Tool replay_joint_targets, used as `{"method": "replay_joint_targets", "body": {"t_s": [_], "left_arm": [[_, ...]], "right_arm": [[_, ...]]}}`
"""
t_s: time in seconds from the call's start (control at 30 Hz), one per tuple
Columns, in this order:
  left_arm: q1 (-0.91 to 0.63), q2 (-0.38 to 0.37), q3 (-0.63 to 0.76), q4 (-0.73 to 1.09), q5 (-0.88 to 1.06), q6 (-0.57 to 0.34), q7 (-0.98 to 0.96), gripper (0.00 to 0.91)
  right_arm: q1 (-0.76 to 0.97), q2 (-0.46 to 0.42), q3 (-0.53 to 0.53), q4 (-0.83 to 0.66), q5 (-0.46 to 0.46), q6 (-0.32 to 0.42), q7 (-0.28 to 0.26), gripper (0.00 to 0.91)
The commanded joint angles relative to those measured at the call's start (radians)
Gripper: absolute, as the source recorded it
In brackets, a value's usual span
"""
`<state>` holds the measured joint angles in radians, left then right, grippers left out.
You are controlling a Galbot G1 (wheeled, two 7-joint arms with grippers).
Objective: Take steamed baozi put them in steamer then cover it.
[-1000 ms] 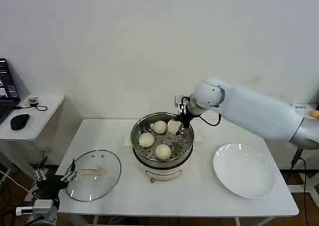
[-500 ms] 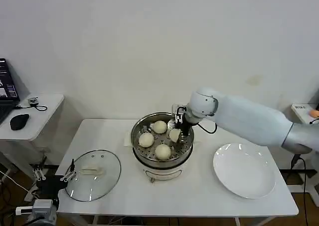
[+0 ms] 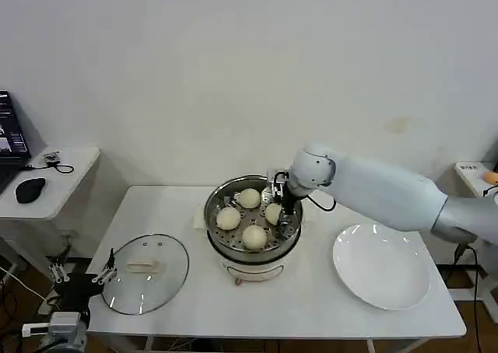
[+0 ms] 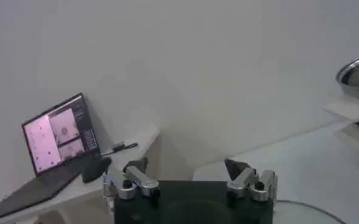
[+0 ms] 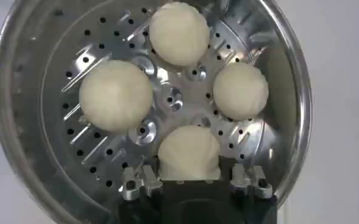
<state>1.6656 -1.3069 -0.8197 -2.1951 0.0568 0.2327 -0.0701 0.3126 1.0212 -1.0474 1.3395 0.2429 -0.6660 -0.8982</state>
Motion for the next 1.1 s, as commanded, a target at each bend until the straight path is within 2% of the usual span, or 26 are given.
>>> {"method": "replay_joint_targets", "body": {"t_s": [0.03, 0.1, 0.3, 0.37, 0.43, 0.5, 0.53, 0.6, 0.63, 0.67, 0.7, 0.73, 0.77, 0.83, 0.9, 0.93, 1.0, 1.07, 1.1], "left_arm": [[-0.001, 0.001, 0.002, 0.0, 0.0, 0.001, 0.0, 0.907], [-0.002, 0.002, 0.002, 0.0, 0.0, 0.001, 0.0, 0.907], [-0.007, 0.003, 0.006, 0.002, -0.002, 0.002, 0.0, 0.907], [-0.009, 0.001, 0.009, 0.002, -0.002, 0.002, 0.0, 0.907], [-0.011, 0.001, 0.01, 0.003, -0.002, 0.001, 0.001, 0.907], [-0.015, 0.0, 0.015, 0.006, -0.003, 0.001, 0.0, 0.907], [-0.016, -0.001, 0.016, 0.007, -0.004, 0.001, 0.0, 0.907], [-0.019, -0.003, 0.02, 0.009, -0.004, 0.001, -0.001, 0.907], [-0.019, -0.004, 0.021, 0.012, -0.004, 0.0, -0.001, 0.907], [-0.019, -0.005, 0.022, 0.016, -0.003, 0.0, -0.001, 0.907], [-0.018, -0.005, 0.025, 0.018, -0.003, -0.001, -0.001, 0.907], [-0.017, -0.005, 0.026, 0.02, -0.002, -0.002, -0.001, 0.907], [-0.017, -0.006, 0.027, 0.022, 0.0, -0.005, 0.001, 0.907], [-0.017, -0.006, 0.028, 0.027, 0.011, -0.02, 0.008, 0.907], [-0.018, -0.008, 0.026, 0.037, 0.03, -0.034, 0.014, 0.907], [-0.02, -0.009, 0.025, 0.046, 0.035, -0.044, 0.018, 0.907], [-0.021, -0.01, 0.024, 0.064, 0.049, -0.059, 0.024, 0.907], [-0.022, -0.01, 0.024, 0.077, 0.054, -0.065, 0.026, 0.907], [-0.02, -0.008, 0.025, 0.084, 0.063, -0.069, 0.031, 0.907]], "right_arm": [[-0.001, -0.018, 0.055, 0.019, -0.004, 0.004, 0.001, 0.907], [0.013, -0.041, 0.078, 0.046, -0.001, 0.011, -0.018, 0.907], [0.015, -0.138, 0.201, 0.163, 0.039, 0.005, 0.015, 0.907], [-0.01, -0.179, 0.261, 0.226, 0.049, 0.007, 0.102, 0.907], [-0.056, -0.227, 0.304, 0.286, 0.094, 0.013, 0.233, 0.907], [-0.125, -0.279, 0.37, 0.341, 0.145, 0.043, 0.395, 0.907], [-0.224, -0.313, 0.454, 0.371, 0.154, 0.083, 0.47, 0.907], [-0.331, -0.334, 0.547, 0.397, 0.138, 0.122, 0.538, 0.907], [-0.464, -0.362, 0.636, 0.423, 0.063, 0.224, 0.603, 0.907], [-0.542, -0.369, 0.718, 0.438, -0.003, 0.272, 0.626, 0.907], [-0.628, -0.371, 0.804, 0.455, -0.023, 0.297, 0.66, 0.907], [-0.735, -0.37, 0.872, 0.472, -0.028, 0.319, 0.691, 0.907], [-0.82, -0.36, 0.999, 0.49, -0.042, 0.35, 0.715, 0.907], [-0.944, -0.333, 1.171, 0.523, -0.06, 0.39, 0.748, 0.907], [-1.177, -0.247, 1.364, 0.551, -0.076, 0.447, 0.782, 0.907], [-1.232, -0.218, 1.408, 0.557, -0.082, 0.466, 0.784, 0.907], [-1.36, -0.124, 1.565, 0.58, -0.097, 0.543, 0.787, 0.907], [-1.464, -0.043, 1.652, 0.584, -0.116, 0.607, 0.77, 0.907], [-1.525, 0.012, 1.727, 0.578, -0.122, 0.668, 0.76, 0.907]]}}
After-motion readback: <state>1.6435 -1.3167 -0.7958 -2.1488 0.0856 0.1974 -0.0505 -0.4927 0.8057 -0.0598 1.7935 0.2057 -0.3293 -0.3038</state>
